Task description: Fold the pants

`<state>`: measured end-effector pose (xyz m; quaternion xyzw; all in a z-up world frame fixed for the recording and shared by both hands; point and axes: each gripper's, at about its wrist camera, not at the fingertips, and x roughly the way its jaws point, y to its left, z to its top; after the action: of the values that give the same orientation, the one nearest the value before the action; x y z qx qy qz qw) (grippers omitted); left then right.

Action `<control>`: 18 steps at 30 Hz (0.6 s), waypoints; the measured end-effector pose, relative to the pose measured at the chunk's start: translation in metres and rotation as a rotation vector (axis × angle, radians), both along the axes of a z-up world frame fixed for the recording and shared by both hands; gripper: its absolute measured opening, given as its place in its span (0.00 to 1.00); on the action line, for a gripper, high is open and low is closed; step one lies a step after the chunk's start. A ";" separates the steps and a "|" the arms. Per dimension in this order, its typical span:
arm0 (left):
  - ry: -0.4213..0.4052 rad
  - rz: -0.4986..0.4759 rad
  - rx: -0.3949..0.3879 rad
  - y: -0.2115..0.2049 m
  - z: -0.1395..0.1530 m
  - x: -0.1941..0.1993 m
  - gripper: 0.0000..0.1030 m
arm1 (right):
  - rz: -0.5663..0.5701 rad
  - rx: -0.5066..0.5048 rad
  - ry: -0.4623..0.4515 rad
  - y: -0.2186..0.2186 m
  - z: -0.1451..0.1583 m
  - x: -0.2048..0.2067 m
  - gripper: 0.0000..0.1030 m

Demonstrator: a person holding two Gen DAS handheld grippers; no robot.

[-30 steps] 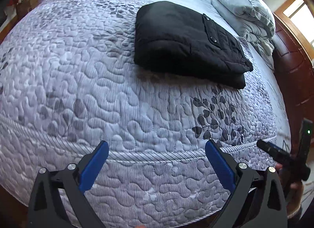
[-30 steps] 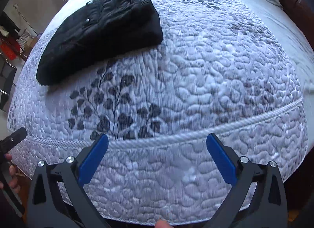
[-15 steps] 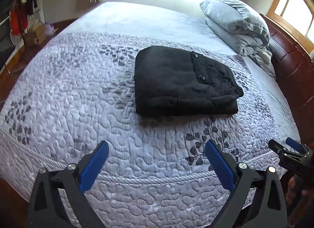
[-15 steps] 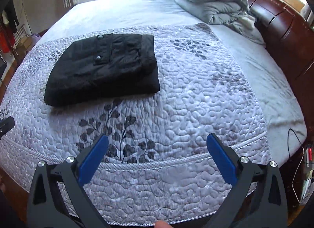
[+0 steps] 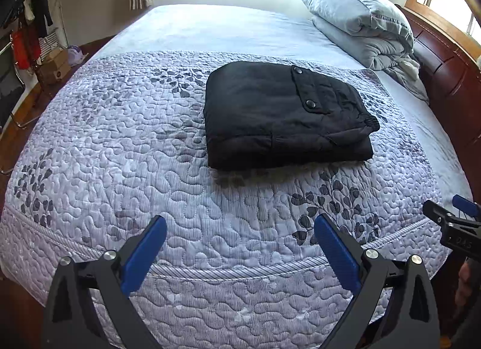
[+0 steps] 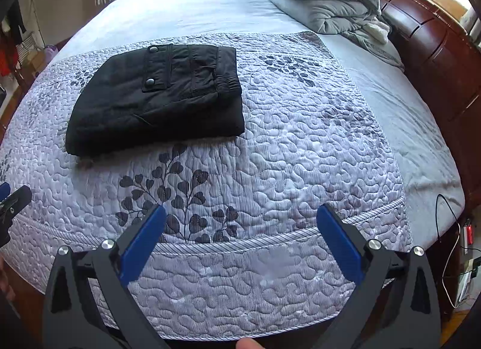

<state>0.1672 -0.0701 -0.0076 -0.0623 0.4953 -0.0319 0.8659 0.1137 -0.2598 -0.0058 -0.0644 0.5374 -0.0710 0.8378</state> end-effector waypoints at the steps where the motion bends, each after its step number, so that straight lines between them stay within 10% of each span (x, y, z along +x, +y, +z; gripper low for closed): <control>1: -0.003 0.003 -0.002 0.000 0.001 0.001 0.96 | 0.000 0.000 -0.001 0.001 0.000 0.001 0.97; 18: -0.040 -0.010 0.018 -0.006 0.010 0.017 0.96 | 0.014 0.017 -0.012 0.010 -0.006 0.019 0.97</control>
<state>0.1838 -0.0756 0.0026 -0.0512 0.4785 -0.0329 0.8760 0.1325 -0.2493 -0.0115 -0.0608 0.5325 -0.0611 0.8421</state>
